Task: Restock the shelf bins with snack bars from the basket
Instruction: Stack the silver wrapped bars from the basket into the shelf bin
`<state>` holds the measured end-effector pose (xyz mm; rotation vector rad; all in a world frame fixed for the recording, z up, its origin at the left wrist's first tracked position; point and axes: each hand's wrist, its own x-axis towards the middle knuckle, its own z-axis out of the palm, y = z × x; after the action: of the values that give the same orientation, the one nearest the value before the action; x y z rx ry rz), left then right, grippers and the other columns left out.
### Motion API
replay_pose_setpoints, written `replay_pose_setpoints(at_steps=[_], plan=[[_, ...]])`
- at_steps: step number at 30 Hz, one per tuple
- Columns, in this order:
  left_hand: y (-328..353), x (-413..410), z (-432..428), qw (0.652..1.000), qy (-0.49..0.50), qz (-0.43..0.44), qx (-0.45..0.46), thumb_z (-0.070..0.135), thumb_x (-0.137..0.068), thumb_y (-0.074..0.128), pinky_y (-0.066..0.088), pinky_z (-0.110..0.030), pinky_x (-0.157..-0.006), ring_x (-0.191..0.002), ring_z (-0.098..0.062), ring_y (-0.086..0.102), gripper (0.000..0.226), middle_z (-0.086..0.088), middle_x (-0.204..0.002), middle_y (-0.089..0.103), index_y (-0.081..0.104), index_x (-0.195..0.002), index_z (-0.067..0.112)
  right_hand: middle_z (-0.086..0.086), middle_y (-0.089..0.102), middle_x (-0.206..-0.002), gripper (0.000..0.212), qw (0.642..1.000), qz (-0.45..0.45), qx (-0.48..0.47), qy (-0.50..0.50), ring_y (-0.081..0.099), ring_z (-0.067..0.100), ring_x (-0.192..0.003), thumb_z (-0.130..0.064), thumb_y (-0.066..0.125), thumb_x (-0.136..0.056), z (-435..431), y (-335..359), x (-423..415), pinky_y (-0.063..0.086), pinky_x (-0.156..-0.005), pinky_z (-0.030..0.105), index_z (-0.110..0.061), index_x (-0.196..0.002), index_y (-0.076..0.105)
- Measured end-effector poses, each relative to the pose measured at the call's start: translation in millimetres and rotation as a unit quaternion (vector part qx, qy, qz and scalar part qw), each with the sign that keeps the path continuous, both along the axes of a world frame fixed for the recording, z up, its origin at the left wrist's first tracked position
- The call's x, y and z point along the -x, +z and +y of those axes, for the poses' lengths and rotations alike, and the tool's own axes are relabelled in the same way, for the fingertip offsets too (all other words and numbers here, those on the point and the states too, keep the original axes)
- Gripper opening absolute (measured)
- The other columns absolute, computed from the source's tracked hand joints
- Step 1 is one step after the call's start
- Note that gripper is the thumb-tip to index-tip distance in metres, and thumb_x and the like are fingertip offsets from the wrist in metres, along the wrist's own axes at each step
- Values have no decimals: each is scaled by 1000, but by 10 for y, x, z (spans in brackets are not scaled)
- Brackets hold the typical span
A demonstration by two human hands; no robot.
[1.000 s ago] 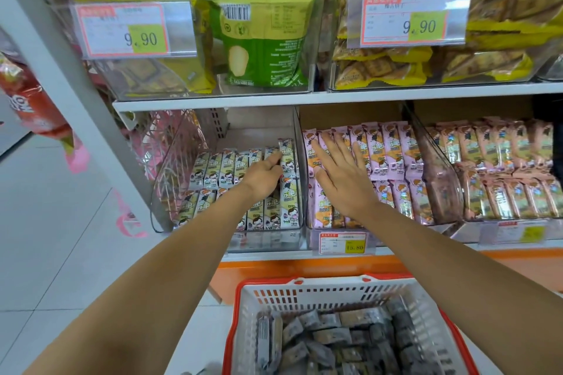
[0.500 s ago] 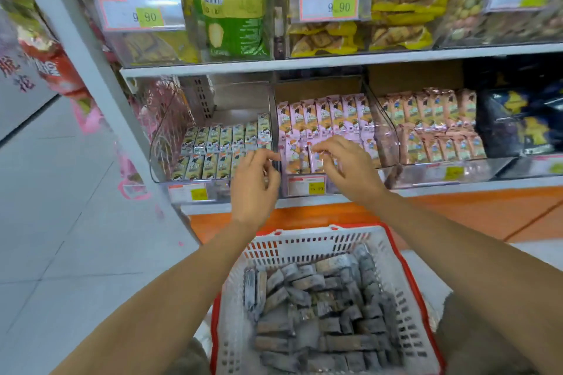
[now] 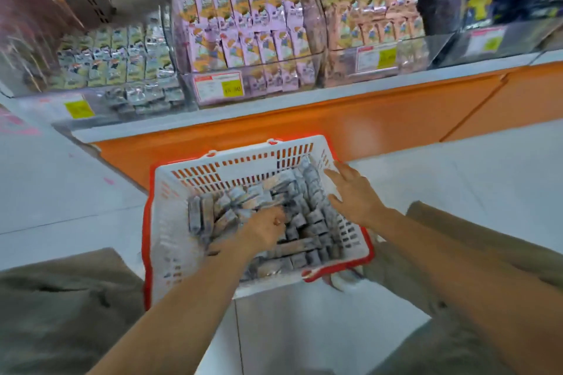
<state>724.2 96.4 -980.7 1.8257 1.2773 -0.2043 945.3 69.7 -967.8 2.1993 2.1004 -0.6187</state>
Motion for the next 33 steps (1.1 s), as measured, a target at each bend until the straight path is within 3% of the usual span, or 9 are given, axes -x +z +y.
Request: replay_pose_setpoints(at_steps=[2,5,10,14,16,22,27,30,33], plan=[[-168,-86,-27,998,-37,40,22,14,-102,43,44,-35,-94,-114,-31,53,35,-15,-128,54,48,-134,2,11,1,-163,67,1000,-15,6,6,1,27,-150,-30,44,-100,-28,-173,-1,16,-119,43,-19,-156,8],[-426,-179,-15,996,-54,75,2,22,-100,47,46,-36,-95,-120,-31,53,43,-14,-136,51,43,-141,8,8,2,-163,66,998,-55,-7,1,-8,27,-149,-35,41,-99,-25,-398,38,13,-118,45,-17,-155,11],[-860,-348,72,983,-147,109,-12,26,-96,44,40,-40,-99,-126,-35,39,32,-13,-137,48,61,-123,23,12,41,-148,58,993,-86,-80,8,14,36,-147,-35,51,-89,-73,-572,68,40,-98,51,-12,-141,43],[-1021,-530,100,972,-190,139,19,32,-97,47,32,-48,-111,-143,-38,17,40,-16,-157,18,55,-135,23,11,44,-145,59,993,-78,-87,5,16,35,-146,-44,38,-89,-51,-606,50,44,-92,50,-13,-139,46],[-1095,-547,117,977,-173,125,16,33,-97,47,33,-46,-111,-144,-36,19,41,-18,-155,25,53,-135,21,10,44,-145,63,993,-78,-90,4,15,34,-147,-47,30,-89,-46,-617,38,44,-92,50,-13,-139,45],[-886,-442,207,998,12,-8,-65,29,-98,51,40,-26,-89,-120,-23,44,29,-11,-123,55,63,-122,17,9,46,-143,59,994,-47,-95,-2,15,33,-147,-45,37,-88,-57,-623,30,42,-95,51,-14,-138,46],[-549,-205,339,956,191,-196,-108,23,-92,64,48,-28,-95,-104,-13,57,16,2,-117,59,69,-105,32,6,48,-143,53,986,-23,-158,38,24,27,-145,-34,50,-88,-74,-612,37,10,-119,50,-16,-138,47],[-271,-82,393,919,258,-286,-88,18,-91,66,51,-16,-80,-87,-1,64,12,1,-110,66,72,-98,26,2,33,-155,63,990,120,-69,21,26,22,-144,-30,54,-95,37,-463,192,14,-120,39,-21,-151,28],[-3,43,403,875,308,-372,-41,13,-89,67,53,-20,-82,-92,-9,67,10,2,-103,71,74,-93,19,2,32,-157,71,937,321,98,-98,38,21,-138,-34,55,-97,243,-301,419,34,-113,42,-23,-155,15]])
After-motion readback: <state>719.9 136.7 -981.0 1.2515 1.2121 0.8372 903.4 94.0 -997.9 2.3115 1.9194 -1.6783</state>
